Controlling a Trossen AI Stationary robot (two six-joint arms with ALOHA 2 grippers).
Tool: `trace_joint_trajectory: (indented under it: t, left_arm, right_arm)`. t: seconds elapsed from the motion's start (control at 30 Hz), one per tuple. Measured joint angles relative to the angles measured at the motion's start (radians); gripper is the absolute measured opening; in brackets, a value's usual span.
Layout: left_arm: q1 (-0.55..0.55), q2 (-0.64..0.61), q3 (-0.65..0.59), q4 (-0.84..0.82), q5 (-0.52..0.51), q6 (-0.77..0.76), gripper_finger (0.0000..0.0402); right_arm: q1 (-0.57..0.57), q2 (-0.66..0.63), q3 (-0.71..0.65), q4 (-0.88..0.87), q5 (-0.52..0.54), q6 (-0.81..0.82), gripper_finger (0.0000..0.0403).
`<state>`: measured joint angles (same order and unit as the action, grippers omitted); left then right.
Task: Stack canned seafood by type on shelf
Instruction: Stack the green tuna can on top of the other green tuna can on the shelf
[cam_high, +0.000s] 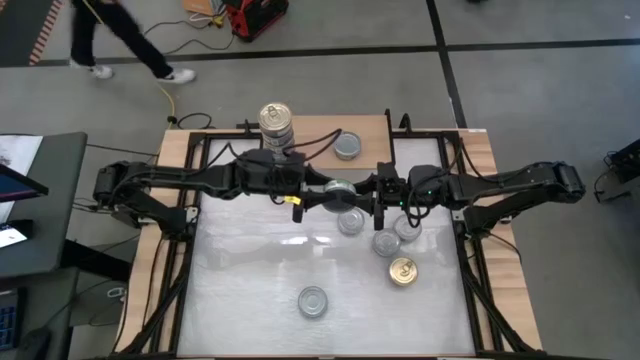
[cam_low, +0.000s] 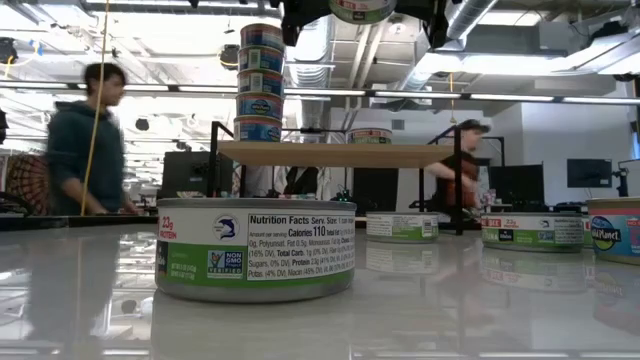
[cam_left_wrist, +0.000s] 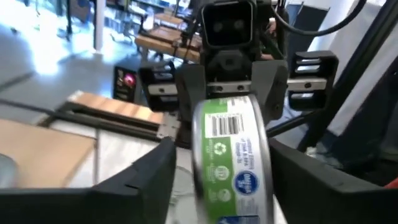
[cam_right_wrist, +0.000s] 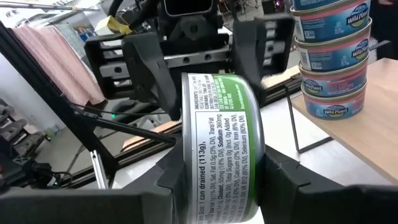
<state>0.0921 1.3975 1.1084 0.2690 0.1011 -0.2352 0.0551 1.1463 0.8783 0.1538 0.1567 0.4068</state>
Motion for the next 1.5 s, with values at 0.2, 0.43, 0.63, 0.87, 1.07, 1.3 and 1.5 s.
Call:
trace_joint_trajectory:
  t: [0.2,0.43,0.63,0.87,1.07,1.3,1.5]
  left_arm:
    - [-0.007,-0.051,0.0,-0.024,-0.14,0.175,0.0282]
    - [-0.103,-0.118,0.001,-0.04,-0.317,0.452,0.0282]
    - [-0.22,-0.087,0.001,-0.172,-0.365,0.548,0.0272]
    - [-0.371,0.012,0.0,-0.22,-0.515,0.636,0.0255]
    - [-0.451,0.12,0.0,-0.196,-0.518,0.624,0.0242]
    - [-0.484,0.254,-0.001,-0.109,-0.428,0.634,0.0225]
    - [-0.484,0.312,0.0,-0.021,-0.343,0.632,0.0211]
  right_arm:
    - [-0.007,-0.007,0.0,-0.01,-0.029,0.027,0.016]
    - [-0.063,-0.057,0.0,-0.115,-0.045,0.031,0.016]
    - [-0.224,-0.081,0.0,-0.151,-0.083,0.086,0.016]
    - [-0.482,-0.039,0.001,-0.157,-0.305,0.231,0.016]
    - [-0.632,0.022,0.001,-0.158,-0.448,0.281,0.016]
    - [-0.734,0.09,0.001,-0.148,-0.521,0.301,0.016]
    - [-0.773,0.151,0.027,-0.138,-0.576,0.327,0.016]
